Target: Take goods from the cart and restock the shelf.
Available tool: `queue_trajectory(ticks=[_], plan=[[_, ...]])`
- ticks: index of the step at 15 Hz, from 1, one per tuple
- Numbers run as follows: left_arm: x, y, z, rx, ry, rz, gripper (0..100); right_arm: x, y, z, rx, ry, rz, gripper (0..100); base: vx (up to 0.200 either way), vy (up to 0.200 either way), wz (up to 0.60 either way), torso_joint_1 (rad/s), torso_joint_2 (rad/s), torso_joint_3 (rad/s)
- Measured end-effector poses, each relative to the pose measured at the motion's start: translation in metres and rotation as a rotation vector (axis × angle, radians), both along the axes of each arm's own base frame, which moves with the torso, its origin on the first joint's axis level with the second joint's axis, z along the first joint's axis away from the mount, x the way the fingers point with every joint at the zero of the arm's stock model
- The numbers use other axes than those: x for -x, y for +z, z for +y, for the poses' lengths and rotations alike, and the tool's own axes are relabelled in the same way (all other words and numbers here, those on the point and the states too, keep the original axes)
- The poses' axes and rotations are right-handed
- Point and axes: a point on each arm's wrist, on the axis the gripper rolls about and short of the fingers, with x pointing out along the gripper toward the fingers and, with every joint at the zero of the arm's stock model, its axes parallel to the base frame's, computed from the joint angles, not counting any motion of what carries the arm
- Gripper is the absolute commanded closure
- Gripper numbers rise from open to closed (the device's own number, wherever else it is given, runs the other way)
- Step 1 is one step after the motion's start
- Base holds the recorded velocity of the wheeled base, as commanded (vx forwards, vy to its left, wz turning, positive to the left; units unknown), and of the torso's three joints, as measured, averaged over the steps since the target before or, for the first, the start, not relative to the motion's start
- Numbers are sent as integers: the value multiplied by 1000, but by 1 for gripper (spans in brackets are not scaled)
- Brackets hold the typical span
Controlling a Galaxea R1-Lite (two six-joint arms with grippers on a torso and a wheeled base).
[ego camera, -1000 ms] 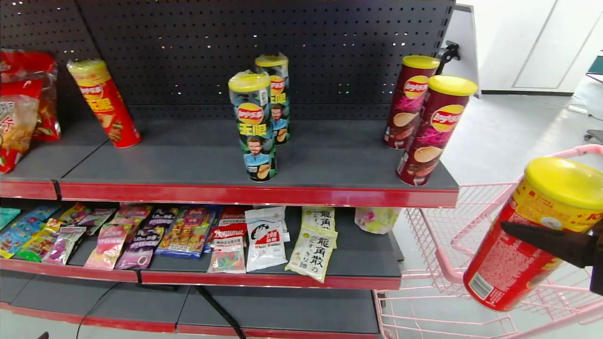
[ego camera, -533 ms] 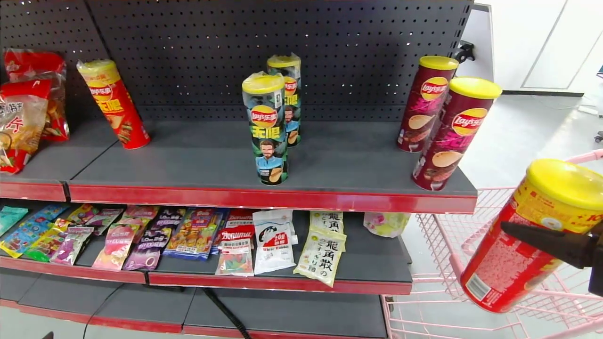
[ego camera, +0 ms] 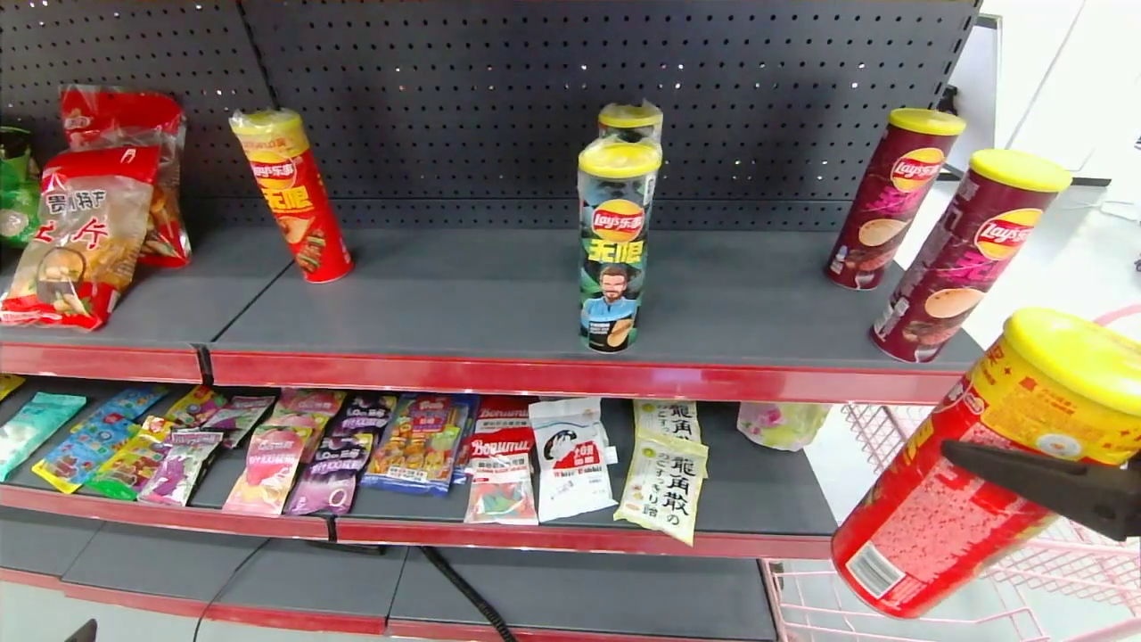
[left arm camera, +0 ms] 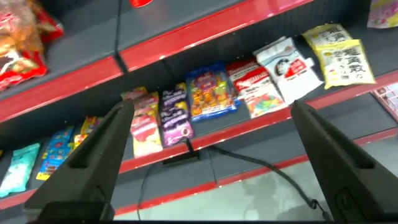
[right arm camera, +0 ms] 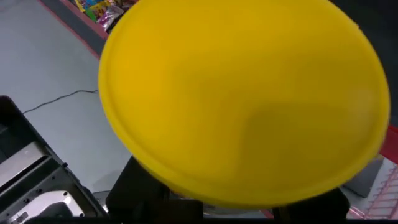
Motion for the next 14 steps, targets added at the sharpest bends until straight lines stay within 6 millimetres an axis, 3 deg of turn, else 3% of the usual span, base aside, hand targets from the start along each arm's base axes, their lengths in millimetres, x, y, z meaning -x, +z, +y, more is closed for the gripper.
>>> queue_trajectory(ticks=[10, 14], plan=[[0, 5, 0, -22, -5, -18, 0, 17, -9, -3, -5, 48, -8, 100, 0, 200, 0, 3, 3, 2], [0, 5, 0, -22, -3, -21, 0, 23, -13, -5, -7, 47, -13, 100, 200, 200, 0, -1, 5, 2]])
